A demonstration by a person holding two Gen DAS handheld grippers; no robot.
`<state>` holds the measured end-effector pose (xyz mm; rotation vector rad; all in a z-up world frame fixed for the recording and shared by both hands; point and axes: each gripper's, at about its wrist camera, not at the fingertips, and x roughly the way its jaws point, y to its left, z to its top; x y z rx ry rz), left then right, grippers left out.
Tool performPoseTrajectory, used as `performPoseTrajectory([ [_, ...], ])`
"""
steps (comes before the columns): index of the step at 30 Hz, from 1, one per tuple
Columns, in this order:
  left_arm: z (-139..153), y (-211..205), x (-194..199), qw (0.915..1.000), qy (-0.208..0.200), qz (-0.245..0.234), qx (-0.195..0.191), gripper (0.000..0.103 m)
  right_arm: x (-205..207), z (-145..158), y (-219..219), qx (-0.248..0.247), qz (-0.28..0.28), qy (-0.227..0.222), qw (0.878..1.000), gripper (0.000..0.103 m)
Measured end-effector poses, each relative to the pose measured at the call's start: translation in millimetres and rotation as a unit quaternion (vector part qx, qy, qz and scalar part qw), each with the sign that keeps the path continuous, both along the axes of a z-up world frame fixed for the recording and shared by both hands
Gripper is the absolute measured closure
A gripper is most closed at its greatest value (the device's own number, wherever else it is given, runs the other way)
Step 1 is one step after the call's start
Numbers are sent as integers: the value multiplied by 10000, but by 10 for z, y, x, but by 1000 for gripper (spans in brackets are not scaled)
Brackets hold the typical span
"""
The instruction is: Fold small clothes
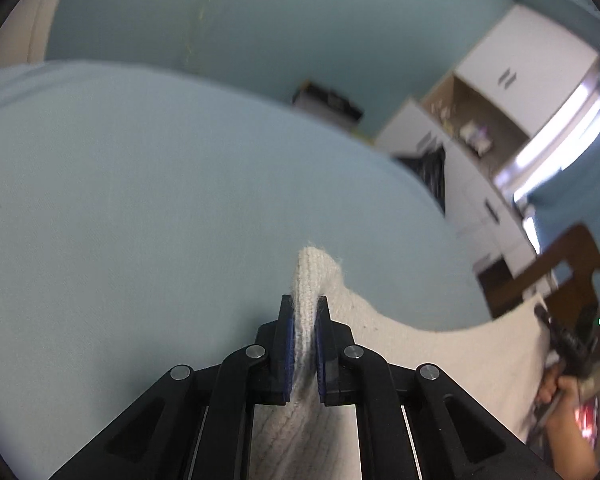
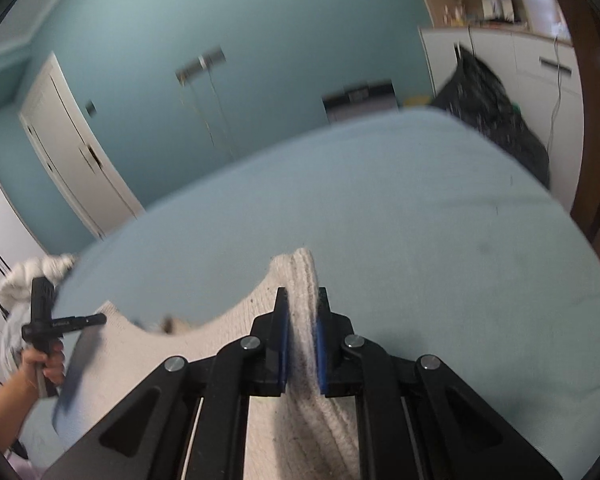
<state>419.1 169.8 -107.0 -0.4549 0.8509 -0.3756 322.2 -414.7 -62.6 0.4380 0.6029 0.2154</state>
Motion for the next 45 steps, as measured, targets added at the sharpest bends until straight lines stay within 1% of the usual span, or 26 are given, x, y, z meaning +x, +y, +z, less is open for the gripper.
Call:
performPoseTrajectory([
  [4, 84, 73, 234, 9977, -66, 669, 93, 95, 235, 173, 58, 50, -340, -312, 9989, 96],
  [6, -52, 18, 378, 9933, 136, 1055, 447, 95, 493, 57, 45, 62, -598, -224, 9979, 97],
  [8, -293, -103, 465, 9895, 586, 1191, 574, 93, 762, -254, 144, -311, -968, 268, 9945, 97],
  [10, -604, -285, 544, 9803, 1447, 1030, 861, 85, 932, -592, 175, -467, -1147, 972, 9875, 96],
  [11, -684, -332, 536, 9779, 1648, 927, 893, 68, 1045, -787, 242, -519, -1175, 1422, 9815, 93],
  [12, -693, -368, 513, 9776, 1689, 848, 929, 45, 1143, -990, 307, -418, -1010, 1860, 9765, 91],
  [14, -521, -343, 393, 9814, 1373, 833, 1054, 17, 1276, -1296, 393, -405, -768, 2742, 9578, 88],
  [15, -397, -285, 315, 9831, 1164, 871, 1114, 12, 1289, -1361, 386, -452, -728, 3006, 9499, 85],
  [16, -303, -234, 260, 9839, 1065, 897, 1121, 11, 1227, -1295, 341, -341, -664, 2884, 9546, 83],
  [17, -174, -155, 172, 9845, 1003, 927, 1096, 7, 1170, -1215, 279, -209, -636, 2772, 9585, 76],
  [18, -25, -67, 43, 9844, 965, 950, 1124, 6, 1075, -1105, 170, 21, -619, 2664, 9619, 61],
  [21, 260, 41, -371, 9839, 918, 681, 1371, 4, 569, -734, -234, 776, -543, 2186, 9712, 35],
  [22, 308, 50, -538, 9842, 890, 584, 1412, 4, 382, -637, -320, 874, -416, 2031, 9744, 30],
  [23, 330, 43, -741, 9846, 872, 492, 1432, 4, 146, -551, -399, 887, -219, 1916, 9772, 17],
  [24, 339, 64, -947, 9870, 845, 377, 1314, 3, -105, -503, -449, 791, 8, 1900, 9786, 14],
  [27, 191, -26, -1472, 9913, 934, -56, 930, 2, -770, -566, -524, 450, 698, 2017, 9759, 14],
  [30, -91, -354, -1699, 9872, 1178, -483, 960, 2, -1376, -758, -623, 392, 1004, 1845, 9769, 14],
  [31, -208, -468, -1755, 9846, 1215, -489, 1160, 2, -1456, -778, -649, 316, 1021, 1665, 9802, 14],
  [33, -314, -683, -1918, 9746, 906, -439, 2001, 1, -1638, -849, -632, 49, 1067, 1344, 9852, 19],
  [35, -426, -897, -1997, 9573, 568, -535, 2784, 0, -1655, -972, -588, 190, 1266, 1428, 9814, 24],
  [36, -456, -939, -2015, 9531, 475, -525, 2943, 0, -1541, -1048, -604, 229, 1338, 1492, 9794, 24],
  [38, -483, -954, -1988, 9487, 395, -465, 3102, 0, -1490, -1126, -460, -81, 1379, 1553, 9781, 24],
  [41, -563, -940, -1834, 9495, 751, -205, 3040, 0, -1385, -1152, -326, 29, 1567, 1414, 9775, 25],
  [43, -610, -981, -1768, 9467, 813, -91, 3114, 0, -1366, -1080, -219, -20, 1773, 1395, 9742, 50],
  [44, -621, -1001, -1748, 9452, 802, -62, 3165, 0, -1363, -1070, -185, 55, 1848, 1414, 9725, 67],
  [45, -639, -1016, -1726, 9433, 790, -21, 3223, 0, -1428, -1053, -181, 102, 1882, 1376, 9724, 74],
])
